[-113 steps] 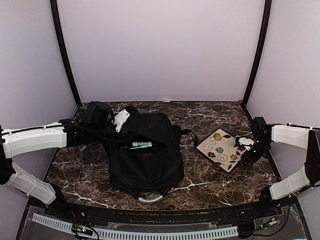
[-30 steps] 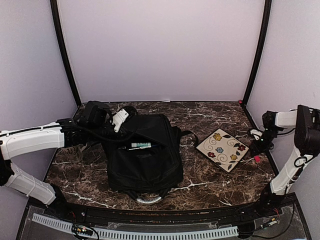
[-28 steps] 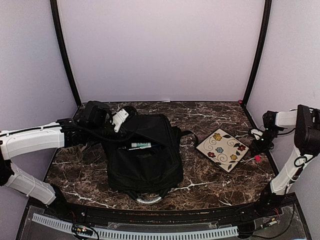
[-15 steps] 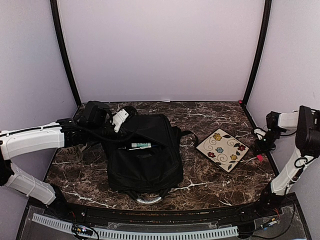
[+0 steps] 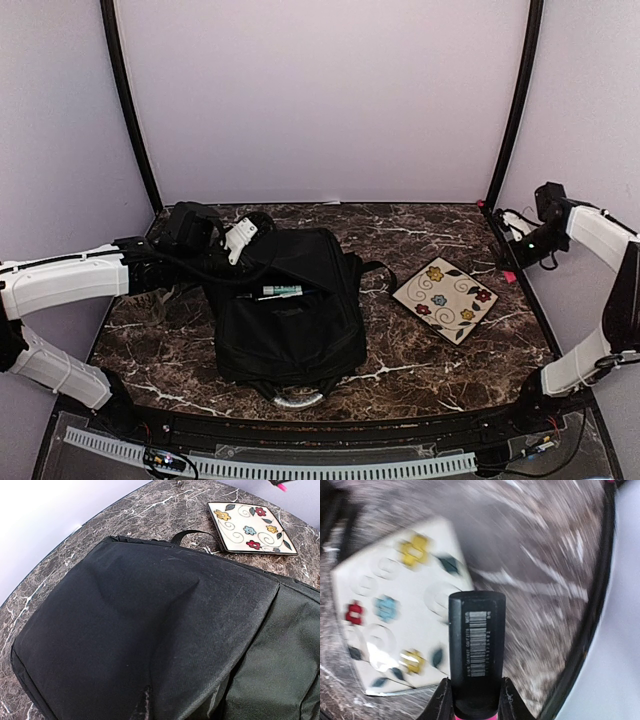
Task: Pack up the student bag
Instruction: Pick up the glue stick from the center of the board, then place the second largest pocket of the bag in the lower front pocket of the bag.
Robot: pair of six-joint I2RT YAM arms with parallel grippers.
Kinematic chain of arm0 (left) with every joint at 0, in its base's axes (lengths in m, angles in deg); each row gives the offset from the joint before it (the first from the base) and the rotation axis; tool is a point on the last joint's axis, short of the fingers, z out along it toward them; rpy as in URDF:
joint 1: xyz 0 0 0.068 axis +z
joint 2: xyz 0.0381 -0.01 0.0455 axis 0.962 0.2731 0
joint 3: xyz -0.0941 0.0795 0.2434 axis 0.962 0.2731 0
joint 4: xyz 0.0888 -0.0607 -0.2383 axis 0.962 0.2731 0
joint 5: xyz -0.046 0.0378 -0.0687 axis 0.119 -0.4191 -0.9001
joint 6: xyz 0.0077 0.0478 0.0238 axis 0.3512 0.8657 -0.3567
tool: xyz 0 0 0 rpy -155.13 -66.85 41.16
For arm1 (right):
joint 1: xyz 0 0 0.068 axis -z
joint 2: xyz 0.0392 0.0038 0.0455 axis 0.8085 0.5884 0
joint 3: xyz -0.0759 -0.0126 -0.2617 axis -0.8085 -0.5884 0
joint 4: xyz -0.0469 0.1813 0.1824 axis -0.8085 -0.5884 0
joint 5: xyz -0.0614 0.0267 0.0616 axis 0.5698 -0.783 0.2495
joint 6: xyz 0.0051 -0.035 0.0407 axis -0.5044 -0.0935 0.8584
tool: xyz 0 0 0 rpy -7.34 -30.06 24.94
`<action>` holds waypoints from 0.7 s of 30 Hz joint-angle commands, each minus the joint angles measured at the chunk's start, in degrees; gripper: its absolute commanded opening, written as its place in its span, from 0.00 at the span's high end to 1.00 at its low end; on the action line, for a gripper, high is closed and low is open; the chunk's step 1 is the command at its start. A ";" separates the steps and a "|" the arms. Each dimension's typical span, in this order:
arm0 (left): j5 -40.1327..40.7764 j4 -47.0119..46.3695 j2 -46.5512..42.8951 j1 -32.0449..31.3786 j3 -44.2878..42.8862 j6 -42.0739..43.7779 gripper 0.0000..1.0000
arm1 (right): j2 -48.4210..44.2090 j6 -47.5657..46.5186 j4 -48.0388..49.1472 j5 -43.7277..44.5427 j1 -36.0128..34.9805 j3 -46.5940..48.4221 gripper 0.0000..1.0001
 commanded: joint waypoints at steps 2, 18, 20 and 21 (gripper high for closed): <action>-2.73 -4.72 -1.89 0.03 -2.75 0.00 1.00 | -2.32 1.12 0.85 -7.17 -16.92 7.61 0.80; -1.10 -4.34 -0.96 0.48 -2.81 0.00 1.00 | 15.37 -9.11 1.35 1.37 -68.57 33.81 0.77; -2.83 -5.11 -1.72 0.88 -2.41 -0.50 1.00 | 17.54 -10.43 2.59 5.35 -72.35 34.00 0.77; -3.60 -5.42 -2.02 1.06 -2.18 -0.59 1.00 | 18.68 -11.00 3.42 7.30 -73.94 34.00 0.78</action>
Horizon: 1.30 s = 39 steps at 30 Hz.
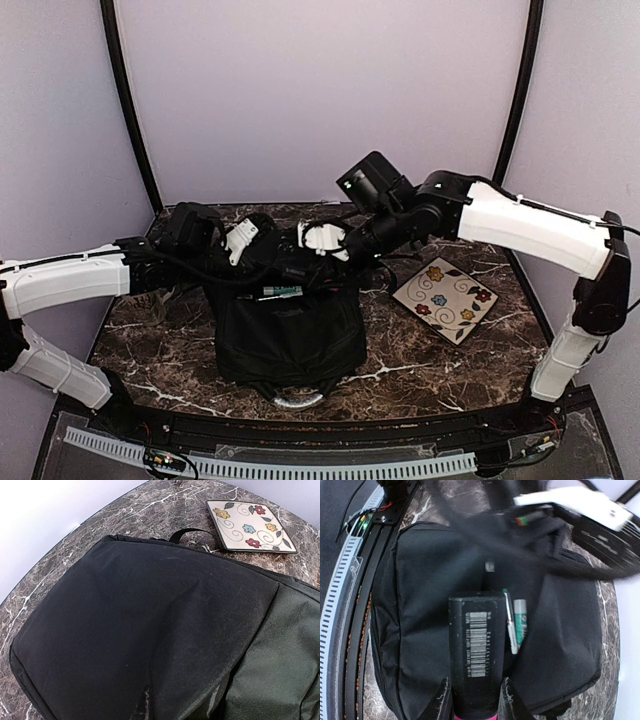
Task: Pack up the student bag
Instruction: Place the second largest pocket of the bag in the lower front pocket of the bag.
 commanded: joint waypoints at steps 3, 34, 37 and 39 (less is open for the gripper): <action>-4.97 -5.37 -2.54 0.76 -2.25 -1.20 1.00 | 7.95 -5.17 5.07 16.67 -8.06 1.84 0.79; -6.08 -5.65 -3.81 0.84 -1.98 -2.13 1.00 | 22.40 -12.08 32.36 48.62 -11.34 -2.15 0.44; -6.13 -5.56 -2.86 0.87 -2.01 -2.03 1.00 | 18.13 -9.16 24.48 38.97 -11.92 -3.99 0.43; -6.32 -5.01 -1.71 0.91 -2.44 -1.99 1.00 | 14.38 -8.21 23.69 36.19 -12.03 -7.74 0.42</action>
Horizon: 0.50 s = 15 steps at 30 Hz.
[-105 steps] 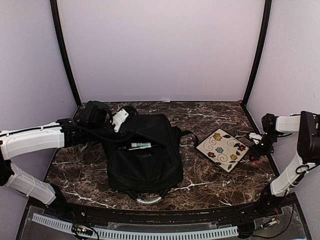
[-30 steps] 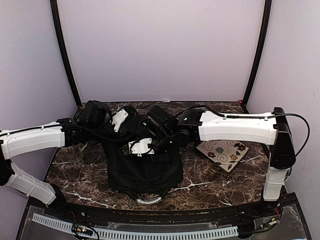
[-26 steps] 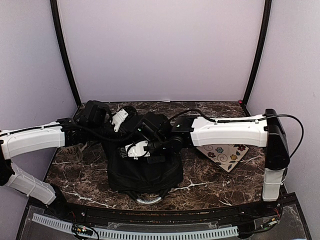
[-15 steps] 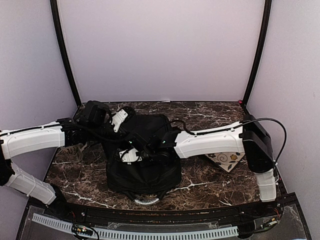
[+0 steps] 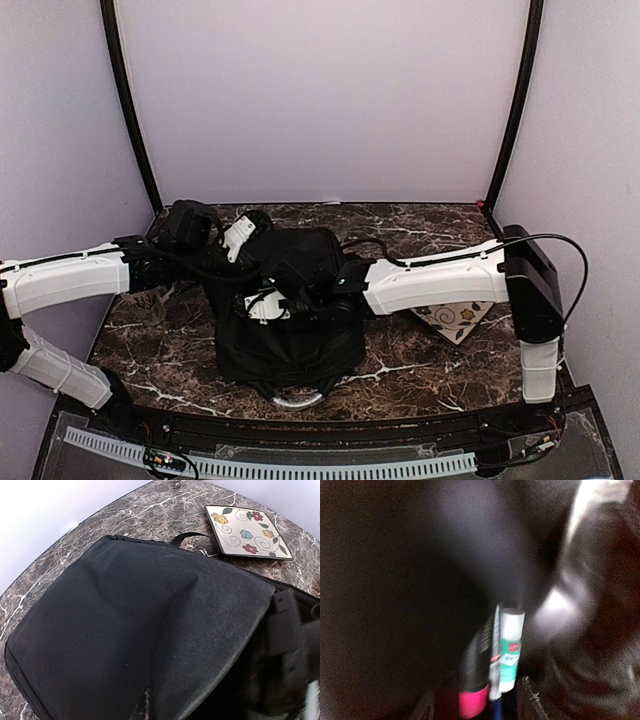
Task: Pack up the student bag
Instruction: Place the second largest pocket of the bag in the lower front pocket of the bag.
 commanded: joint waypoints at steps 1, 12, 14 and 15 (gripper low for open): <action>-3.97 -4.21 -1.28 -0.50 -2.60 -0.59 1.00 | -9.18 5.20 -5.89 -8.05 0.58 -6.95 0.42; -21.53 6.97 7.49 -0.62 -10.32 -0.29 0.75 | -21.13 7.84 -6.16 -17.99 3.45 -23.59 0.41; -22.64 12.44 8.59 -1.64 -12.52 0.16 0.65 | -22.75 7.80 -4.93 -18.23 4.06 -27.26 0.40; -21.01 14.07 7.87 -2.53 -12.52 0.19 0.61 | -22.95 7.93 -4.87 -18.30 4.59 -28.22 0.41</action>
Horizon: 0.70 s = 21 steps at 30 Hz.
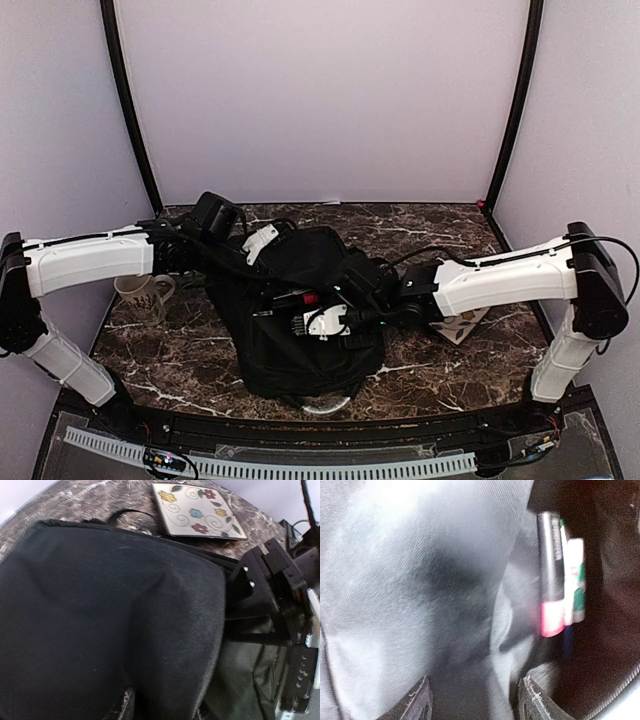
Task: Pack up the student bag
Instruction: Place the second largest pocket of the bag in the lower front pocket of the bag, then put down the student bag in the second largest pocket, then grab the second largest pocket of the student bag.
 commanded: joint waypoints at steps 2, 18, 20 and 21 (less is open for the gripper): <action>-3.97 5.63 -3.80 -3.31 -2.91 -0.57 0.53 | -3.39 1.35 0.21 -3.90 2.55 -6.15 0.41; 22.25 18.38 -23.58 -4.11 9.72 -44.14 0.39 | -6.37 16.56 -7.52 -34.92 3.88 -1.66 0.47; 21.98 17.92 -25.24 -3.93 11.93 -48.15 0.41 | -2.40 19.38 -8.81 -38.27 3.88 3.34 0.51; 21.22 17.39 -25.93 -3.85 13.34 -49.69 0.43 | -0.53 20.89 -9.06 -39.48 3.88 5.11 0.52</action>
